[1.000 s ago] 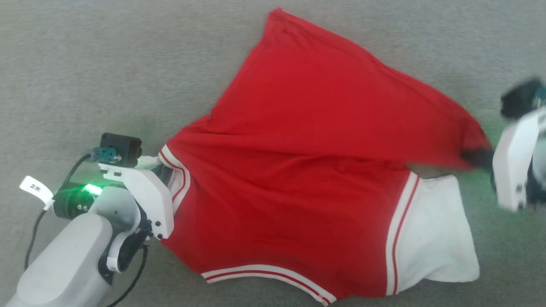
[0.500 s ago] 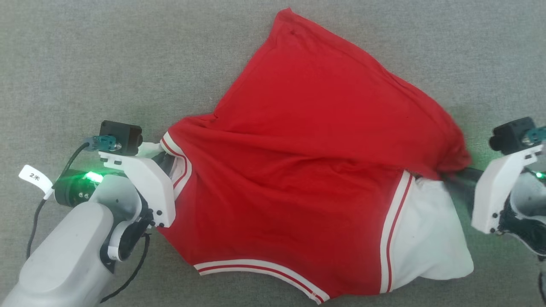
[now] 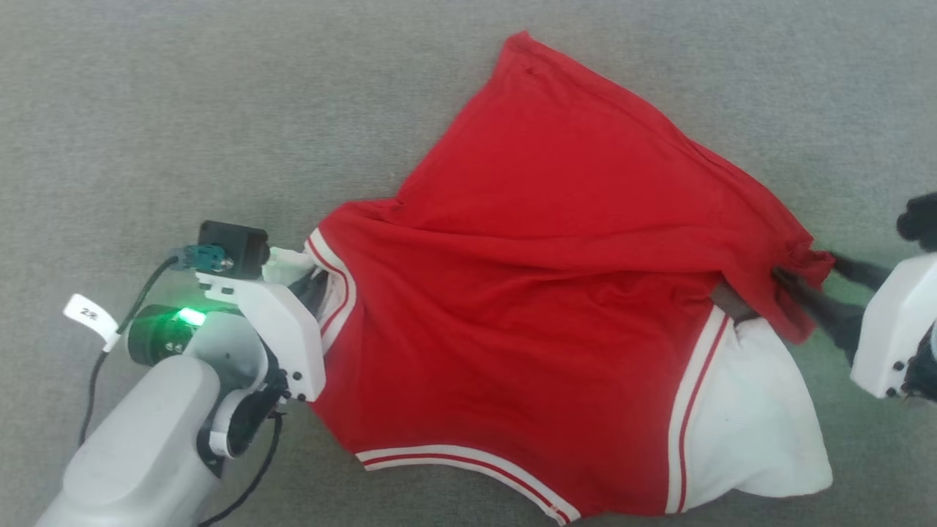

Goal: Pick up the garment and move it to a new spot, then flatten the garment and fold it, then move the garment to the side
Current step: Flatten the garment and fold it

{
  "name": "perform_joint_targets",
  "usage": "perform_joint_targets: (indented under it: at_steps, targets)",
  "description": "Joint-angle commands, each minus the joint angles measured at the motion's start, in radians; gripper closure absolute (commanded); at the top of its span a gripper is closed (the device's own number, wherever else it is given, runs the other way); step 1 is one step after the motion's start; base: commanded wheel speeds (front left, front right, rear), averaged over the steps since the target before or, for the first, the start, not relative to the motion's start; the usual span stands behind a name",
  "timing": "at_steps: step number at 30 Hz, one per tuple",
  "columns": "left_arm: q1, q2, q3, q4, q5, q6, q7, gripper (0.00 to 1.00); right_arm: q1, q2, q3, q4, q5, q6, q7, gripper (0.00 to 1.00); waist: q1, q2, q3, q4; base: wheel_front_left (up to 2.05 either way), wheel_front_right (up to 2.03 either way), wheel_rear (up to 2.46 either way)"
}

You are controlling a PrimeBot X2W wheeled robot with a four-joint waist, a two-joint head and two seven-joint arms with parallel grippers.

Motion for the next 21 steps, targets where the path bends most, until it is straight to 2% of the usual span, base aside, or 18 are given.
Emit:
perform_joint_targets:
  at_steps: [1,6,10,15,21]
  targets:
    - [0.058,-0.009,-0.029,0.027,-0.005,-0.001,0.016,1.0,-0.004,0.011,-0.012,-0.022,-0.008,-0.001,0.012,0.0,0.0,0.0,-0.007,0.012,0.0,0.0,0.0]
    - [0.043,-0.027,-0.044,0.031,0.003,-0.009,0.007,1.0,-0.043,0.035,-0.047,-0.104,-0.045,-0.001,0.071,0.0,0.0,0.0,-0.008,0.051,0.0,0.0,0.0]
    - [0.023,-0.046,-0.051,0.043,0.008,-0.017,-0.008,1.0,-0.114,0.044,-0.032,-0.106,-0.064,-0.001,0.087,0.0,0.0,0.0,-0.007,0.086,0.0,0.0,0.0]
    - [-0.007,-0.082,-0.074,0.062,0.018,-0.037,-0.018,1.0,-0.246,0.028,0.042,-0.037,-0.09,-0.001,0.068,0.0,0.0,0.0,-0.006,0.145,0.0,0.0,0.0]
    - [-0.058,-0.147,-0.106,0.095,0.029,-0.063,-0.029,1.0,-0.415,0.012,0.142,0.119,-0.078,-0.001,0.045,0.0,0.0,0.0,0.007,0.242,0.0,0.0,0.0]
